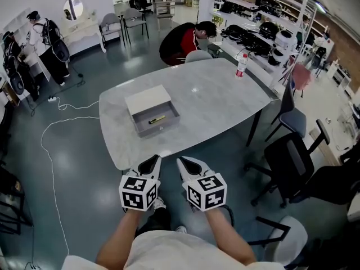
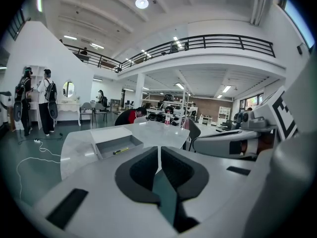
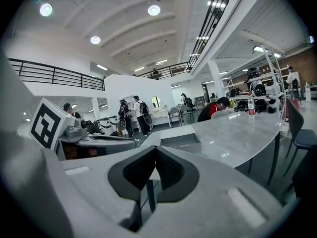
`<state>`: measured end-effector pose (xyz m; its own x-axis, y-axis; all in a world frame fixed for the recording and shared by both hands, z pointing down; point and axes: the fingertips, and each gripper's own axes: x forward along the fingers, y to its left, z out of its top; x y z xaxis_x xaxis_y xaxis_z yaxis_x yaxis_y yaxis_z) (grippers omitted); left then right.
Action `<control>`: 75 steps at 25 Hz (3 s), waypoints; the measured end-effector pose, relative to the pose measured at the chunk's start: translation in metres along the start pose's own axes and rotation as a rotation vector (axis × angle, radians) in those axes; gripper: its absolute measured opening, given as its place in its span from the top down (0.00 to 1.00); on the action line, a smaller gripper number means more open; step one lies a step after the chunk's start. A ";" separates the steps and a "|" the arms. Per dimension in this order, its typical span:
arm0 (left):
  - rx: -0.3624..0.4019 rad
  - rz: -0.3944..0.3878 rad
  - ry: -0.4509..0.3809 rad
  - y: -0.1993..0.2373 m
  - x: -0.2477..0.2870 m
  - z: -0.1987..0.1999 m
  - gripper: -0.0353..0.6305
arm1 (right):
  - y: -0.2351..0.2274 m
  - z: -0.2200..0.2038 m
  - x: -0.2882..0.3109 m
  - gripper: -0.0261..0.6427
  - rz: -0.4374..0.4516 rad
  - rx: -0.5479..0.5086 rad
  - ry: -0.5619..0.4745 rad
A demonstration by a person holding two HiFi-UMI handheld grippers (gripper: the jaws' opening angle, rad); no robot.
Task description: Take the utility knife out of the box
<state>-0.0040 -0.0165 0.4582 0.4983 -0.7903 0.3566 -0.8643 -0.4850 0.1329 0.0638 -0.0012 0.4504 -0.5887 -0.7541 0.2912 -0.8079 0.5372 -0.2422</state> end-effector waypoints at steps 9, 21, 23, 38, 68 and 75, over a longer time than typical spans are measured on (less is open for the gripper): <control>-0.017 0.000 0.005 0.051 0.047 0.012 0.91 | -0.023 0.012 0.063 0.95 -0.003 -0.002 0.023; -0.028 -0.034 0.028 0.126 0.111 0.043 0.91 | -0.049 0.049 0.156 0.95 -0.033 -0.011 0.059; -0.030 -0.045 0.034 0.136 0.119 0.046 0.91 | -0.051 0.054 0.169 0.95 -0.041 -0.011 0.066; -0.023 -0.113 0.062 0.182 0.156 0.052 0.91 | -0.058 0.064 0.226 0.95 -0.078 -0.014 0.090; 0.109 -0.099 0.242 0.192 0.259 0.031 0.91 | -0.145 0.081 0.287 0.95 0.042 -0.032 0.133; 0.156 -0.108 0.328 0.197 0.277 0.013 0.91 | -0.159 0.078 0.303 0.95 0.084 -0.033 0.153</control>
<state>-0.0356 -0.3364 0.5712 0.5156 -0.5820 0.6288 -0.7748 -0.6300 0.0522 0.0154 -0.3446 0.5053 -0.6494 -0.6411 0.4089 -0.7546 0.6099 -0.2421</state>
